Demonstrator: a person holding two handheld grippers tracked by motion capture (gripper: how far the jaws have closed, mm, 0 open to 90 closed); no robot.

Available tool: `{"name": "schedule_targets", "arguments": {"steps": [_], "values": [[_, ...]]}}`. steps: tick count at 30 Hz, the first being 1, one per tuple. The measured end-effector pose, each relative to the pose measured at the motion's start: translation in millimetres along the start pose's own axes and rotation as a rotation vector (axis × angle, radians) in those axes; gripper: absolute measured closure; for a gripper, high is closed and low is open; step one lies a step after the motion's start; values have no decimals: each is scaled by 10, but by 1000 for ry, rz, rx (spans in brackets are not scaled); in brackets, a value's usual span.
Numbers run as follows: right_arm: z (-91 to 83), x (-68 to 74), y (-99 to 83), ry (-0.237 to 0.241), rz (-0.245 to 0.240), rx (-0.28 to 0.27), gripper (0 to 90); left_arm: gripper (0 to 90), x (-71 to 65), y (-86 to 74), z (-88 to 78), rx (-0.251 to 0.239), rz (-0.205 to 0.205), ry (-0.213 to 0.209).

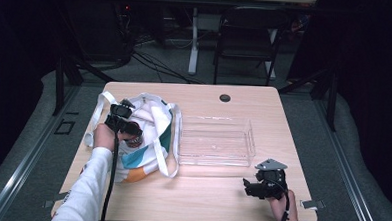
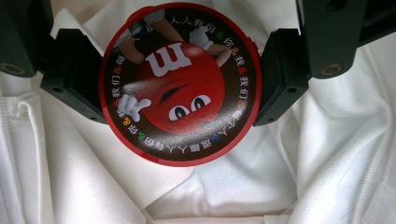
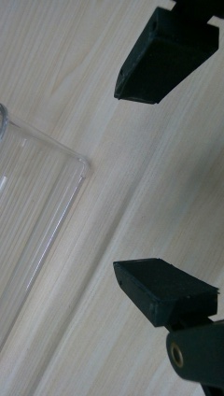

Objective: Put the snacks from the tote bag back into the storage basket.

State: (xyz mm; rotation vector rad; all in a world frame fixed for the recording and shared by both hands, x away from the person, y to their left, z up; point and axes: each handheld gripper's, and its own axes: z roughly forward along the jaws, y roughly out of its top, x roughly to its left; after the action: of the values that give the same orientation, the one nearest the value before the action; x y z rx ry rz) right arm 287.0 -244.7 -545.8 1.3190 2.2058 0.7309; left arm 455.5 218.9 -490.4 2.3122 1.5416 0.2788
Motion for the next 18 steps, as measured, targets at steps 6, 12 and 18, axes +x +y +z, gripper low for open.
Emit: {"name": "schedule_targets", "arguments": {"steps": [6, 12, 18], "values": [[0, 2, 1, -1, 0, 0, 138, 262, 9, -13, -91, -14, 4, 4], [4, 0, 3, -2, -1, 2, 138, 261, 1, -15, -195, -27, 17, 7], [7, 4, 0, -2, 2, -3, 139, 261, -24, -7, -280, -31, 35, 1]]}}
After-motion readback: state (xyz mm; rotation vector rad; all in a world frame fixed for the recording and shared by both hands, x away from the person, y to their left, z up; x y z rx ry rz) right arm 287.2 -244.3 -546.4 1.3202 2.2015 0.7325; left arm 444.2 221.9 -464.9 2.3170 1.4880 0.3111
